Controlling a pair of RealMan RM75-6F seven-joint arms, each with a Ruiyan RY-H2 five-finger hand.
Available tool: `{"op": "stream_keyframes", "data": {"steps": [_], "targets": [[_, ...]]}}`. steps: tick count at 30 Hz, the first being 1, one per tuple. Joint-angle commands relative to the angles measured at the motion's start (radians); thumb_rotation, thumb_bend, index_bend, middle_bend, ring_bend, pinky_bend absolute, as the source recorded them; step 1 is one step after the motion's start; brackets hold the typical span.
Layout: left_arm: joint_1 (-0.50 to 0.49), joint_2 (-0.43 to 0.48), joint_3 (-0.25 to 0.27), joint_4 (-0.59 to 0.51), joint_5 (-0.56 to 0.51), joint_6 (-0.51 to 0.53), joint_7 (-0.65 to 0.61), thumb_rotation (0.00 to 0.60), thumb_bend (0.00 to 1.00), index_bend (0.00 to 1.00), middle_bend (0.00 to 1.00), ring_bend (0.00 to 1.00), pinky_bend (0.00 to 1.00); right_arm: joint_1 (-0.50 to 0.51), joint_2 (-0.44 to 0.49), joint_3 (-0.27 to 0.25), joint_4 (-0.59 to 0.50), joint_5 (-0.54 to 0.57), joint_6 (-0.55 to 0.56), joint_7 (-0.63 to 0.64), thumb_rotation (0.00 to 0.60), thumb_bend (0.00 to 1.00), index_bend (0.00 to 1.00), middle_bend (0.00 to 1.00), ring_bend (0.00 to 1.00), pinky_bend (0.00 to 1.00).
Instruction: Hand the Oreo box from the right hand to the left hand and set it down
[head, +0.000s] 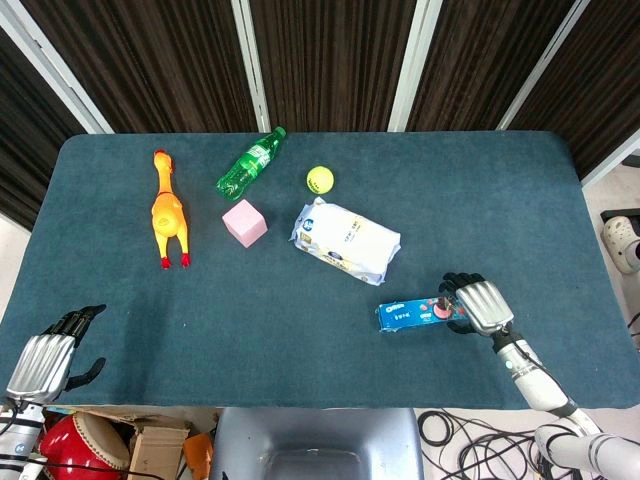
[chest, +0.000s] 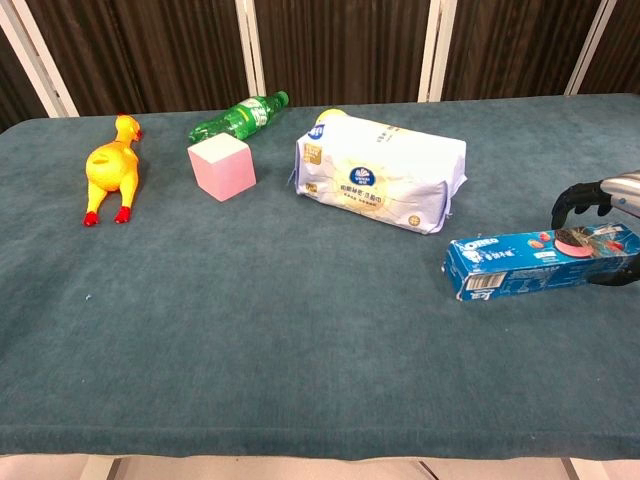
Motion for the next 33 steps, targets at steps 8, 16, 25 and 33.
{"op": "stream_keyframes", "data": {"steps": [8,16,25,33], "targets": [[0.004,0.001,0.007,0.000,0.015,0.016,0.000,0.600,0.30,0.17,0.19,0.20,0.42,-0.005,-0.003,-0.006,0.005,-0.002,0.015,0.002,0.600,0.11,0.37,0.23,0.22,0.31],[0.014,-0.009,0.001,0.003,0.011,0.042,0.015,0.600,0.30,0.17,0.19,0.20,0.42,-0.002,-0.019,-0.011,0.025,-0.005,0.018,-0.007,0.600,0.13,0.36,0.25,0.35,0.41],[0.018,0.005,0.008,0.001,0.016,0.045,-0.010,0.600,0.30,0.17,0.19,0.20,0.42,0.002,-0.038,-0.016,0.040,-0.013,0.024,-0.029,0.600,0.28,0.46,0.40,0.50,0.56],[0.025,0.014,0.014,-0.002,0.021,0.050,-0.023,0.600,0.30,0.17,0.19,0.20,0.42,-0.009,-0.042,-0.025,0.029,-0.075,0.131,-0.007,0.600,0.44,0.58,0.45,0.55,0.60]]}}
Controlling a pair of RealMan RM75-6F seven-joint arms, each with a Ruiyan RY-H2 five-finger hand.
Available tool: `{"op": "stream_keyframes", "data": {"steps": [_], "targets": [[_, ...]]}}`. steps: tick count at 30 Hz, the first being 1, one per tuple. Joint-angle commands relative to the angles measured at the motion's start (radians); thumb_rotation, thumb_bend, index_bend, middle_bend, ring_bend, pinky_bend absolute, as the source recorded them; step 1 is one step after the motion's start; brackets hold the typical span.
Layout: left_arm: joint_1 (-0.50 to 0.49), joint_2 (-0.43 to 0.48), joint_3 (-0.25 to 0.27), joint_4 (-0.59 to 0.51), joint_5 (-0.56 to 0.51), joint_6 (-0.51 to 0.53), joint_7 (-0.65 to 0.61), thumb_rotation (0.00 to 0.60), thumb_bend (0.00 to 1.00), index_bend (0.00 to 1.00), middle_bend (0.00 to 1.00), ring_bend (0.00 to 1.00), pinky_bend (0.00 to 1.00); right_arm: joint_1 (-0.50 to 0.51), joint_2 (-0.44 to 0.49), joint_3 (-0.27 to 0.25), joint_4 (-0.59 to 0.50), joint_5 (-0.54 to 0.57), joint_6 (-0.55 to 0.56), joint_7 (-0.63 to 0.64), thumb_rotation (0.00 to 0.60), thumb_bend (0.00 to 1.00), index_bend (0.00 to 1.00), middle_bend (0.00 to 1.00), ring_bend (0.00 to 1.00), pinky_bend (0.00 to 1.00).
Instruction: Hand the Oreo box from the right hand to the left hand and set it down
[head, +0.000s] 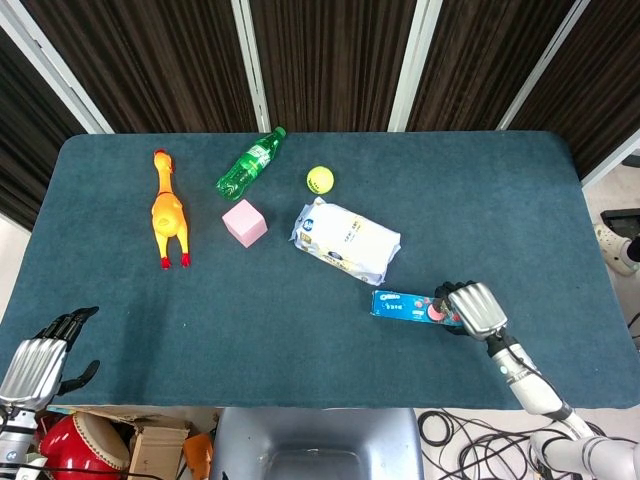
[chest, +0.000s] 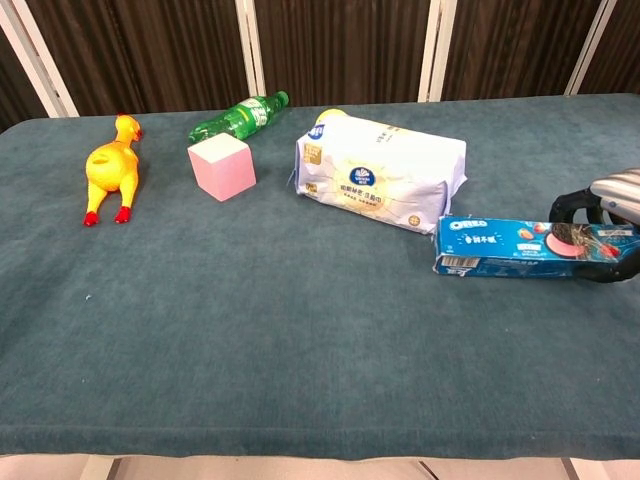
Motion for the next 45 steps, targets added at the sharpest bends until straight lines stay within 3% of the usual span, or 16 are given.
{"op": "stream_keyframes", "data": {"steps": [1,7,13,22,29,35,40,45], "targets": [[0.003,0.002,0.003,-0.001,0.006,0.005,-0.003,0.600,0.30,0.17,0.19,0.20,0.42,-0.004,0.001,-0.006,-0.012,-0.038,0.053,0.025,0.600,0.44,0.58,0.46,0.56,0.60],[0.008,0.008,0.007,-0.003,0.009,0.009,-0.013,0.600,0.30,0.17,0.19,0.20,0.42,0.010,0.033,-0.017,-0.081,-0.087,0.090,0.073,0.600,0.44,0.61,0.47,0.57,0.62],[0.010,0.011,0.013,-0.015,0.037,0.023,-0.018,0.600,0.30,0.17,0.19,0.20,0.42,0.082,0.114,-0.012,-0.264,-0.123,0.029,0.119,0.600,0.44,0.62,0.47,0.57,0.62],[-0.025,0.014,0.029,-0.072,0.155,0.022,0.050,0.600,0.30,0.17,0.19,0.20,0.42,0.219,0.138,0.080,-0.543,-0.041,-0.168,-0.105,0.600,0.44,0.62,0.47,0.57,0.62],[-0.055,0.015,0.024,-0.119,0.158,-0.025,0.127,0.600,0.31,0.14,0.19,0.20,0.42,0.271,0.087,0.132,-0.591,0.048,-0.238,-0.222,0.600,0.44,0.62,0.47,0.57,0.62],[-0.119,0.001,-0.004,-0.220,0.124,-0.119,0.183,0.600,0.30,0.06,0.14,0.16,0.42,0.343,0.015,0.189,-0.630,0.165,-0.316,-0.296,0.600,0.44,0.62,0.47,0.57,0.62],[-0.161,-0.004,-0.022,-0.291,0.094,-0.177,0.227,0.600,0.30,0.01,0.09,0.12,0.42,0.386,-0.024,0.208,-0.638,0.250,-0.347,-0.371,0.600,0.44,0.62,0.47,0.57,0.62],[-0.191,-0.009,-0.010,-0.344,0.098,-0.229,0.264,0.600,0.29,0.00,0.08,0.12,0.41,0.413,-0.065,0.214,-0.630,0.300,-0.331,-0.437,0.600,0.44,0.63,0.48,0.58,0.63]]}}
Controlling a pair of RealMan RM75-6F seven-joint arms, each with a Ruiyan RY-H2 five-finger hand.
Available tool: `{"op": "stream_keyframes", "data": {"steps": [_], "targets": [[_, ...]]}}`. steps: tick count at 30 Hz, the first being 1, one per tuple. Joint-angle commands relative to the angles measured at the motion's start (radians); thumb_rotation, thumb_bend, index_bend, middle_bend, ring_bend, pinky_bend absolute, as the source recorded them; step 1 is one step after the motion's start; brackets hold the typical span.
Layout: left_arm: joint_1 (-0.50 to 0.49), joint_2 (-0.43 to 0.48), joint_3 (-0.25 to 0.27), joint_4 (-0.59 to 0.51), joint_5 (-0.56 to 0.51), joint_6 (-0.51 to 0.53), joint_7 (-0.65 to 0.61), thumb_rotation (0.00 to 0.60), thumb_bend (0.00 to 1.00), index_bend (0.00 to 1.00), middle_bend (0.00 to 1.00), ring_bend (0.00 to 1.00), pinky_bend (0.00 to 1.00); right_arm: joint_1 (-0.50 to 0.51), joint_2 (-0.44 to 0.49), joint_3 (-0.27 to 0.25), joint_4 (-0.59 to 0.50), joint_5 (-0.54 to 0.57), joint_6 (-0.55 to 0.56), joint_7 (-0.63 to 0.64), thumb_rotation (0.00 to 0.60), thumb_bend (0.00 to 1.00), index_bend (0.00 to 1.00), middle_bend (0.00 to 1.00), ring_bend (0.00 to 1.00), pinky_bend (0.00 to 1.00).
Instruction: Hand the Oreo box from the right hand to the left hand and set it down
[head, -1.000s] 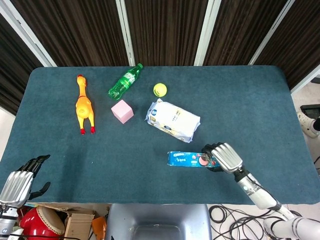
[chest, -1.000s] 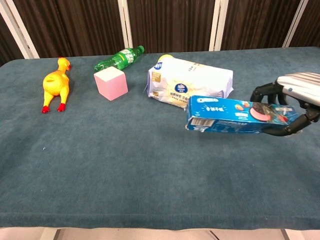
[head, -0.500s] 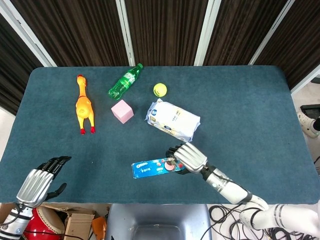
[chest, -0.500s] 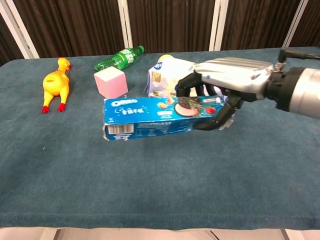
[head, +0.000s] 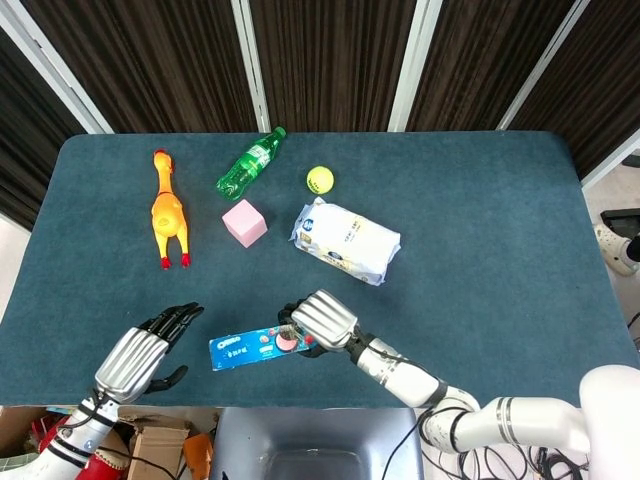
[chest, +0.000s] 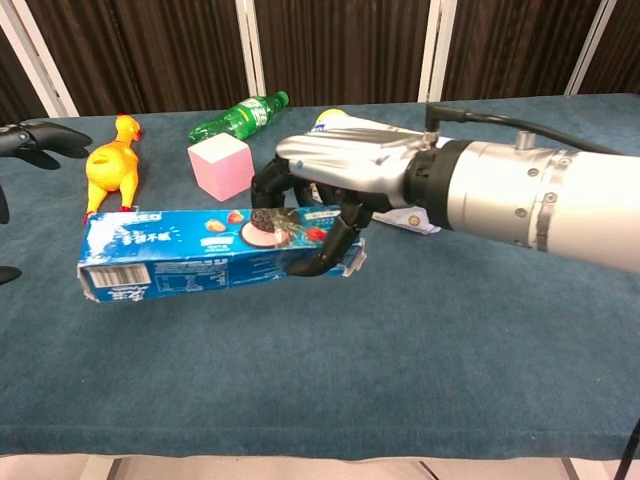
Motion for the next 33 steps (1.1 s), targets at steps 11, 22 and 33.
{"op": "stream_keyframes", "data": {"steps": [11,22,33], "targets": [[-0.080,-0.058,0.016,-0.050,-0.048,-0.135,0.007,0.600,0.29,0.01,0.12,0.15,0.43,0.041,-0.059,0.008,0.015,0.054,0.046,-0.044,0.600,0.44,0.63,0.48,0.59,0.63],[-0.094,-0.198,-0.022,0.032,-0.063,-0.074,-0.012,0.600,0.29,0.24,0.36,0.36,0.48,0.046,-0.056,-0.008,0.024,0.030,0.063,0.001,0.600,0.44,0.63,0.48,0.59,0.63],[-0.065,-0.298,-0.045,0.112,-0.065,0.041,0.092,0.600,0.30,0.56,0.73,0.70,0.78,0.045,-0.038,-0.019,0.014,0.008,0.077,0.032,0.600,0.44,0.63,0.48,0.59,0.63]]}}
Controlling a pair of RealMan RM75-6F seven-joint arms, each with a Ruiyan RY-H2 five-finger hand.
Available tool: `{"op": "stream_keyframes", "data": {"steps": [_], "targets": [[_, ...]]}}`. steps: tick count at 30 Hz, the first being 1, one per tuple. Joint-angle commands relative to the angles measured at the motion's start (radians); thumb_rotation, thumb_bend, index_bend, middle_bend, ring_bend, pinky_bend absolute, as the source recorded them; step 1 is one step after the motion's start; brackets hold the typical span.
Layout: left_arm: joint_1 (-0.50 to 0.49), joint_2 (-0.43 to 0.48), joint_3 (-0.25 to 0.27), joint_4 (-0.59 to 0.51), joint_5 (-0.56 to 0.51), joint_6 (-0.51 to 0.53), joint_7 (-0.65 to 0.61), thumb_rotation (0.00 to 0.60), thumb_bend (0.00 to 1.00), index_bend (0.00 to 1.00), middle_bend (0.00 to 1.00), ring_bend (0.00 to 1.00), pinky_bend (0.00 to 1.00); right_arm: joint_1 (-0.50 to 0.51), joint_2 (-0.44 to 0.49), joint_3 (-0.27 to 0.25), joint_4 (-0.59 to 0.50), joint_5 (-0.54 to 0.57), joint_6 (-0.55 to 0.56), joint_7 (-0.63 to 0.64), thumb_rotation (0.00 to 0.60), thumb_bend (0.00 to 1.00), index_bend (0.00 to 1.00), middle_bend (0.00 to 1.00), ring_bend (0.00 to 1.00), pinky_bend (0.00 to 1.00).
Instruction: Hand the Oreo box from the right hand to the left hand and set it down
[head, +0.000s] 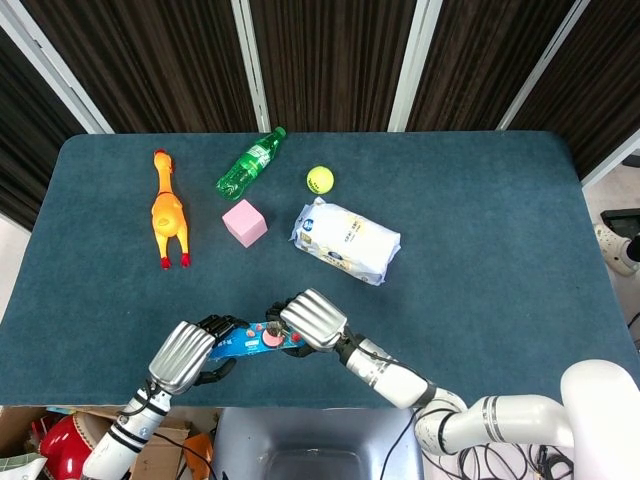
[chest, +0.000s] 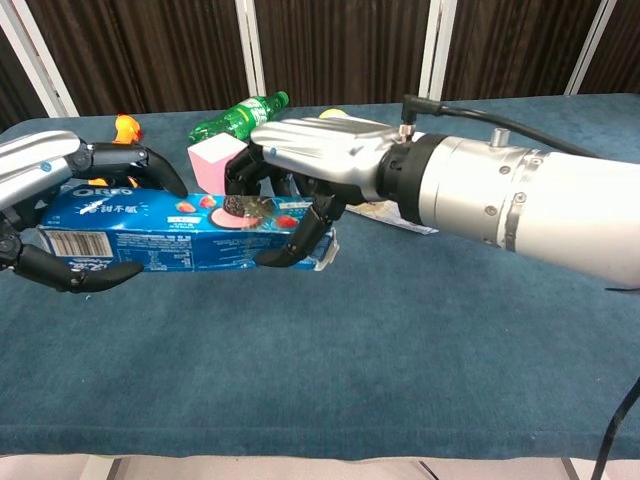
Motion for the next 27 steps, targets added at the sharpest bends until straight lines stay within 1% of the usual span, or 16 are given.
{"op": "stream_keyframes", "data": {"steps": [1,3,8,13,16,18,20,22,23,25,26,27], "targets": [[0.010,-0.022,-0.007,0.016,-0.012,0.022,0.043,0.600,0.30,0.58,0.75,0.71,0.79,-0.001,0.003,-0.002,-0.001,-0.005,0.004,0.005,0.600,0.44,0.63,0.48,0.59,0.63],[0.013,-0.029,-0.009,0.020,-0.015,0.032,0.061,0.600,0.30,0.64,0.81,0.77,0.85,-0.001,0.005,-0.005,-0.001,-0.010,0.007,0.011,0.600,0.44,0.63,0.48,0.59,0.63],[0.015,-0.035,-0.007,0.026,-0.018,0.045,0.085,0.600,0.31,0.72,0.89,0.85,0.92,-0.006,0.004,-0.012,0.006,-0.040,0.025,0.036,0.600,0.44,0.63,0.48,0.59,0.63],[0.013,-0.024,-0.005,0.019,-0.028,0.039,0.090,0.600,0.31,0.75,0.92,0.87,0.94,-0.017,-0.006,-0.019,0.028,-0.099,0.063,0.092,0.600,0.44,0.62,0.48,0.58,0.63],[0.012,-0.028,-0.005,0.024,-0.024,0.047,0.084,0.600,0.31,0.75,0.92,0.87,0.94,-0.026,-0.014,-0.021,0.046,-0.141,0.093,0.151,0.600,0.44,0.58,0.48,0.54,0.62],[0.012,-0.029,-0.005,0.027,-0.022,0.051,0.079,0.600,0.31,0.75,0.92,0.87,0.94,-0.030,-0.017,-0.023,0.056,-0.159,0.105,0.182,0.600,0.44,0.54,0.48,0.50,0.60],[0.012,-0.030,-0.005,0.030,-0.021,0.055,0.075,0.600,0.31,0.75,0.92,0.87,0.94,-0.035,-0.018,-0.025,0.067,-0.178,0.120,0.214,0.600,0.42,0.47,0.44,0.42,0.54],[0.011,-0.031,-0.006,0.032,-0.023,0.056,0.071,0.600,0.31,0.75,0.92,0.87,0.94,-0.038,-0.017,-0.027,0.075,-0.186,0.124,0.237,0.600,0.33,0.36,0.35,0.31,0.45],[0.011,-0.030,-0.006,0.033,-0.024,0.056,0.069,0.600,0.31,0.75,0.92,0.87,0.94,-0.042,-0.014,-0.028,0.075,-0.191,0.130,0.248,0.600,0.26,0.29,0.28,0.24,0.38],[0.010,-0.030,-0.007,0.035,-0.027,0.055,0.067,0.600,0.31,0.75,0.92,0.87,0.94,-0.047,-0.013,-0.029,0.080,-0.203,0.143,0.270,0.600,0.15,0.12,0.13,0.11,0.24],[0.010,-0.029,-0.007,0.036,-0.029,0.054,0.066,0.600,0.31,0.75,0.92,0.87,0.94,-0.050,-0.010,-0.029,0.080,-0.212,0.152,0.285,0.600,0.12,0.05,0.06,0.05,0.18],[0.009,-0.028,-0.007,0.037,-0.031,0.054,0.066,0.600,0.31,0.75,0.92,0.87,0.94,-0.052,-0.007,-0.030,0.080,-0.219,0.157,0.297,0.600,0.09,0.01,0.02,0.01,0.13]]}}
